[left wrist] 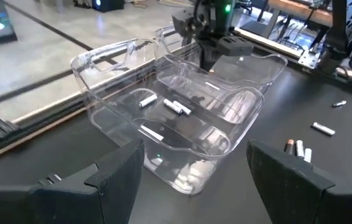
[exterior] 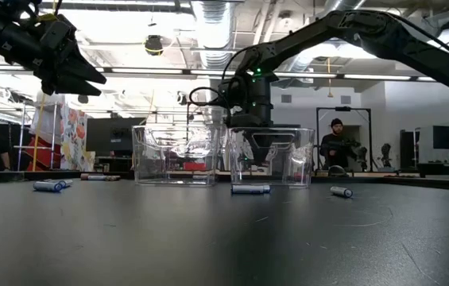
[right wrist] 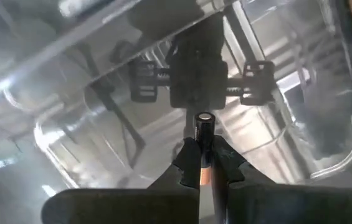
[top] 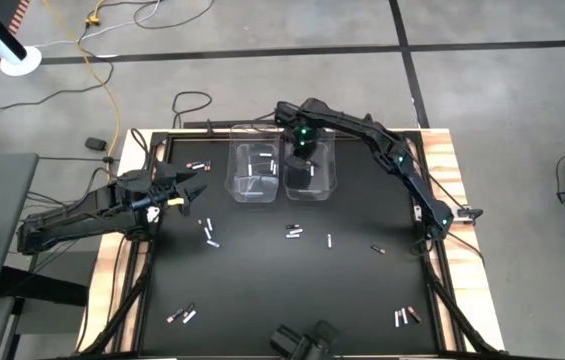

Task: Sort batteries
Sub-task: Put the black battery into the right transparent bin

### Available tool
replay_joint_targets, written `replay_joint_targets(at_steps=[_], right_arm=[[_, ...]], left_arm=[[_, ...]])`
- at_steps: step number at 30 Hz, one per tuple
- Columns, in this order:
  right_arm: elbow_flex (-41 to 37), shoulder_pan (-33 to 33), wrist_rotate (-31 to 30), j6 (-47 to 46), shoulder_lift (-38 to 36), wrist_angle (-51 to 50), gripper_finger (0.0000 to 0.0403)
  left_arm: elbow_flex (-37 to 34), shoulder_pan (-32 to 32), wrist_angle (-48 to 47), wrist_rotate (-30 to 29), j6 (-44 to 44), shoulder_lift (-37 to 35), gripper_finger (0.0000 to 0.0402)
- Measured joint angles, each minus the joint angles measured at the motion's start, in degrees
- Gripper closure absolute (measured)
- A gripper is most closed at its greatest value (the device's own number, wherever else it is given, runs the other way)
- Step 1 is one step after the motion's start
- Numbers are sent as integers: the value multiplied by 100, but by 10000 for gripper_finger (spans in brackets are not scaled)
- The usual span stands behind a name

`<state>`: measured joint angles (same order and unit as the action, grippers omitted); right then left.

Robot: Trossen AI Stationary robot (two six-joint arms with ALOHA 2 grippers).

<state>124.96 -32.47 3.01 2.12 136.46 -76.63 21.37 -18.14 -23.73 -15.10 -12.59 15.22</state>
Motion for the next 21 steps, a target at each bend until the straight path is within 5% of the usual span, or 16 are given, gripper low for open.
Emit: replay_joint_targets(at_steps=[9,21], right_arm=[[-459,-34,-128,1150,74,40,385],[-569,-2,-313,1240,74,308,363]], left_arm=[[0,-1,26,-32,509,0,123],[0,-1,4,-45,594,0,123]])
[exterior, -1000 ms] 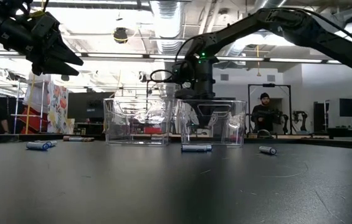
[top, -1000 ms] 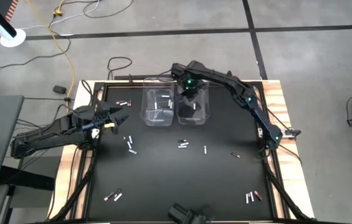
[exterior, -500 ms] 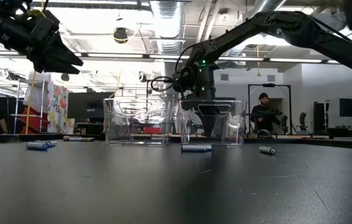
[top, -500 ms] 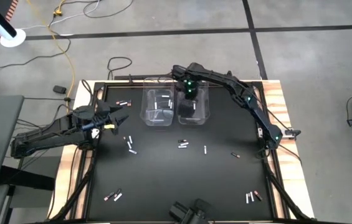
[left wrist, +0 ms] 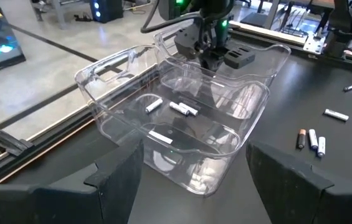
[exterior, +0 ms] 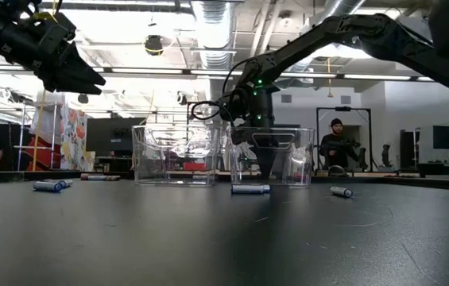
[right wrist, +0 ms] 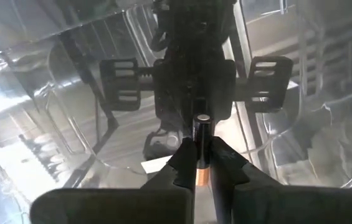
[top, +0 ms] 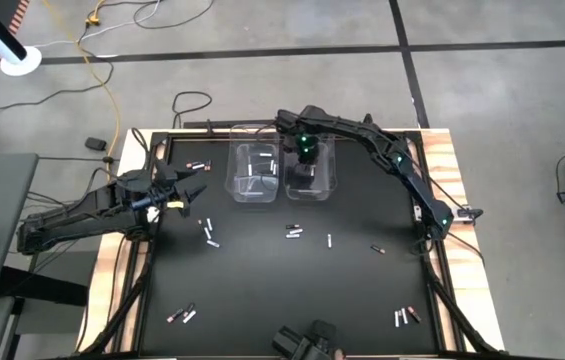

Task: Sort batteries
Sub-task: Put the black battery into the right transparent bin

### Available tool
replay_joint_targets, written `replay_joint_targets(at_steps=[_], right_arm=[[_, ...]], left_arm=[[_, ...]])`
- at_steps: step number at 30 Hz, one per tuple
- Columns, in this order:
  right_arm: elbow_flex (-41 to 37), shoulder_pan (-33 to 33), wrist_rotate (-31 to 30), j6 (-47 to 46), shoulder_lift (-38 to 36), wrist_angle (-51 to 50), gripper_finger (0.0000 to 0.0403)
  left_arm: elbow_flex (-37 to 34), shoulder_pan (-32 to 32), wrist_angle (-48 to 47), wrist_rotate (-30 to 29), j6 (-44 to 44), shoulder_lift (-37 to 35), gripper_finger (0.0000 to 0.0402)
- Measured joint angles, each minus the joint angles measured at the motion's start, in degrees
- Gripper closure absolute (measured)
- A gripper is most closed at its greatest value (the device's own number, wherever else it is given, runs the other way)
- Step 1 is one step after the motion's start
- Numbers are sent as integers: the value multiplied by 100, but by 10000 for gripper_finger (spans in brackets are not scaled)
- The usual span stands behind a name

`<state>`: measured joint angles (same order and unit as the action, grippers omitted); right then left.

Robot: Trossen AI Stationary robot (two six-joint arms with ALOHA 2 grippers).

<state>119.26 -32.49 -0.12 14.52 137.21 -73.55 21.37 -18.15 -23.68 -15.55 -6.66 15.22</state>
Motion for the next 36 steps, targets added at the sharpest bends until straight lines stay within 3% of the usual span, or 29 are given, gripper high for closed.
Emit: replay_joint_targets(at_steps=[13,36], right_arm=[[0,0,2,57,-2,51,336],[0,4,13,-293,-2,-116,335]], left_arm=[[0,0,0,0,-15,0,123],[0,2,-2,-2,-22,0,123]])
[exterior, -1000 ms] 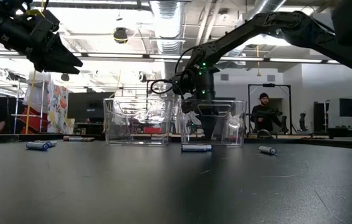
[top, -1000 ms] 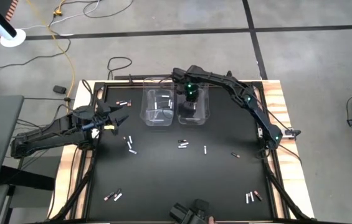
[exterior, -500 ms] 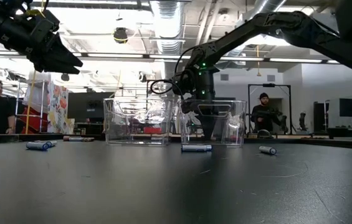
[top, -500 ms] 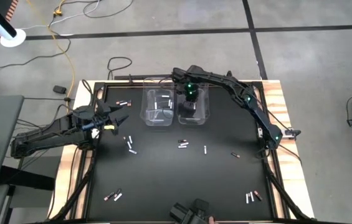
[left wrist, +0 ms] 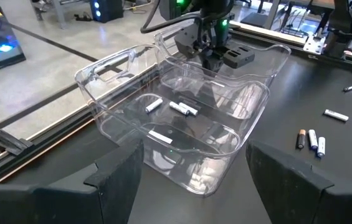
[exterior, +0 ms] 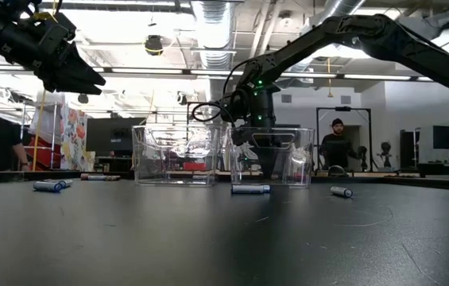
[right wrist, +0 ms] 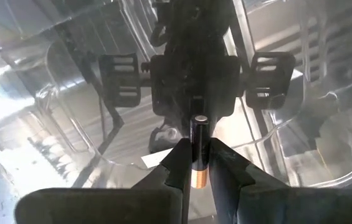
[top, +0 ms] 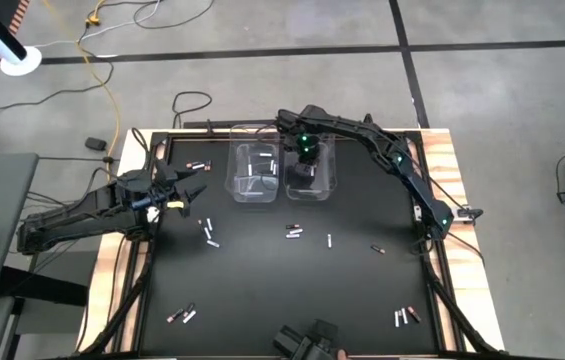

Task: Sort batteries
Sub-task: Put the black battery into the right transparent bin

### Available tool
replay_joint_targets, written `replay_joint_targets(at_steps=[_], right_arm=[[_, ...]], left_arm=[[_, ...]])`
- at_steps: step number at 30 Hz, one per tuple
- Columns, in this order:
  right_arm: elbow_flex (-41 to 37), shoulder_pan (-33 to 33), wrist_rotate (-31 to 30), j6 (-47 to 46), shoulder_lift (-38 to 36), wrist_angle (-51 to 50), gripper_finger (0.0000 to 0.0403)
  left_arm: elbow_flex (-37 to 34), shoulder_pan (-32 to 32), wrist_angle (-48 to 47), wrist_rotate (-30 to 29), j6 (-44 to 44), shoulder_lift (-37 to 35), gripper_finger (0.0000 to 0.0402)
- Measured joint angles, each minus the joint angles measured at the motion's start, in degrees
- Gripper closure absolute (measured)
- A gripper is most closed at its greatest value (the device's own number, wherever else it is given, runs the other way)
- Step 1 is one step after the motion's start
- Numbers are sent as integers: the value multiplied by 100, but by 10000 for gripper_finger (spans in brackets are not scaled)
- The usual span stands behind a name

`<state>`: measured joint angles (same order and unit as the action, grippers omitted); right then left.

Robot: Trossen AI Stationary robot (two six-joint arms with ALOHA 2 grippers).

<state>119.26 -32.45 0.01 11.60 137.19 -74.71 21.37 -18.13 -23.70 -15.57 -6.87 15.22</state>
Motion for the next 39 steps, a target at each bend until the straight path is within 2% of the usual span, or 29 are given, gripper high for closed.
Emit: replay_joint_targets(at_steps=[8,13,19,33,39], right_arm=[[0,0,2,-116,0,35,335],[0,15,0,-184,0,404,335],[0,61,1,-887,0,413,335],[0,55,0,-912,0,338,335],[0,54,0,-920,0,336,307]], left_arm=[[0,-2,-2,0,-2,0,123],[0,-2,-2,0,-98,-1,123],[0,0,-2,0,-110,0,123],[-1,-1,-2,0,-109,0,123],[0,0,-2,0,-109,-1,123]])
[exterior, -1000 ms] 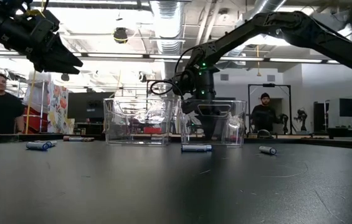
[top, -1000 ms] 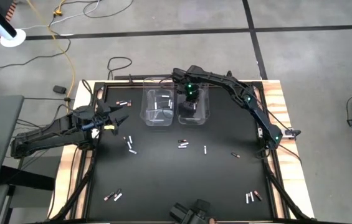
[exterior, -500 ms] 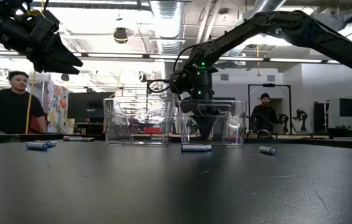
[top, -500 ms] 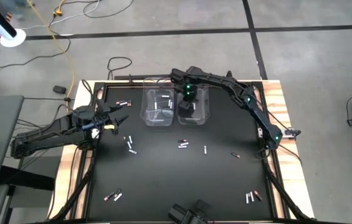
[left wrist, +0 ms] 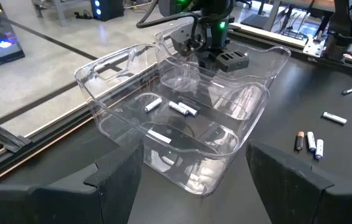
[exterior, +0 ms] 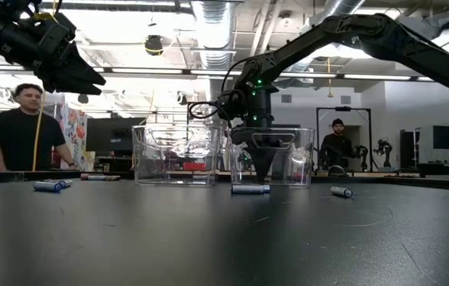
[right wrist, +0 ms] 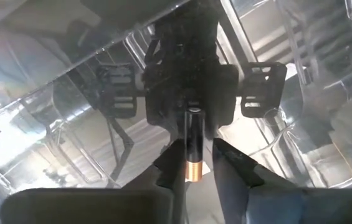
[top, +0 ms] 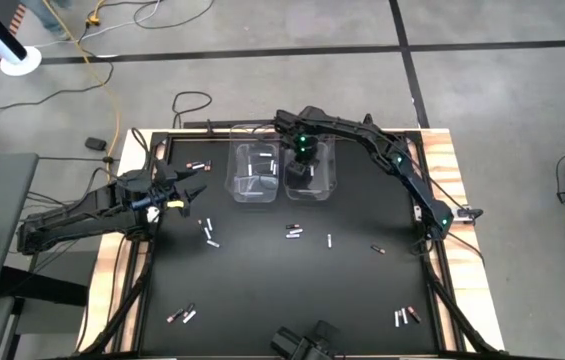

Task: Sort batteries
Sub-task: Put the black battery into the right transparent bin

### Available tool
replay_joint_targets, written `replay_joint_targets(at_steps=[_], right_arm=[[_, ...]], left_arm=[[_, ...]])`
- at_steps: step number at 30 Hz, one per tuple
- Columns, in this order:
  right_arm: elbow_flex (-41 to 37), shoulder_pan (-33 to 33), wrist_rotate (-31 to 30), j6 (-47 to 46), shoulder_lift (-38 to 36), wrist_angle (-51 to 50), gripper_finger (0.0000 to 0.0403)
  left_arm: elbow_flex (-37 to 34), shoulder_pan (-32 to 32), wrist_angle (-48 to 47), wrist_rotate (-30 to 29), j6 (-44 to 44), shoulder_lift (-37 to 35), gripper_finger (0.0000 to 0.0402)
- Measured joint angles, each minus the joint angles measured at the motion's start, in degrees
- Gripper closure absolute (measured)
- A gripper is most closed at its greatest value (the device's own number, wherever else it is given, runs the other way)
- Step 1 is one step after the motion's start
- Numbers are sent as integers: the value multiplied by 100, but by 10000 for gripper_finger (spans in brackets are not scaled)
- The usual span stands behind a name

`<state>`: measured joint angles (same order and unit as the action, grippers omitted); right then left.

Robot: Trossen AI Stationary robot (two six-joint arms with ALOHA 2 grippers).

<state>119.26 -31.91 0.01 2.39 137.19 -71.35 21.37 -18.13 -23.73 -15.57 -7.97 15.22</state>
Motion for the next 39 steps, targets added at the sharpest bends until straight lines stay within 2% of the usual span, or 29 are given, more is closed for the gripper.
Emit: replay_joint_targets(at_steps=[8,13,25,36,39], right_arm=[[0,1,0,44,0,-104,236],[0,-1,0,0,0,-312,212],[2,33,0,-92,-356,-585,211],[-2,36,0,-382,-1722,-755,222],[-256,69,0,-545,-2169,-742,223]], left_arm=[[0,0,0,0,0,1,123],[0,-2,0,0,0,-1,123],[0,0,-159,2,1,-1,123],[0,0,-273,2,2,1,123],[-1,0,-275,2,4,1,123]])
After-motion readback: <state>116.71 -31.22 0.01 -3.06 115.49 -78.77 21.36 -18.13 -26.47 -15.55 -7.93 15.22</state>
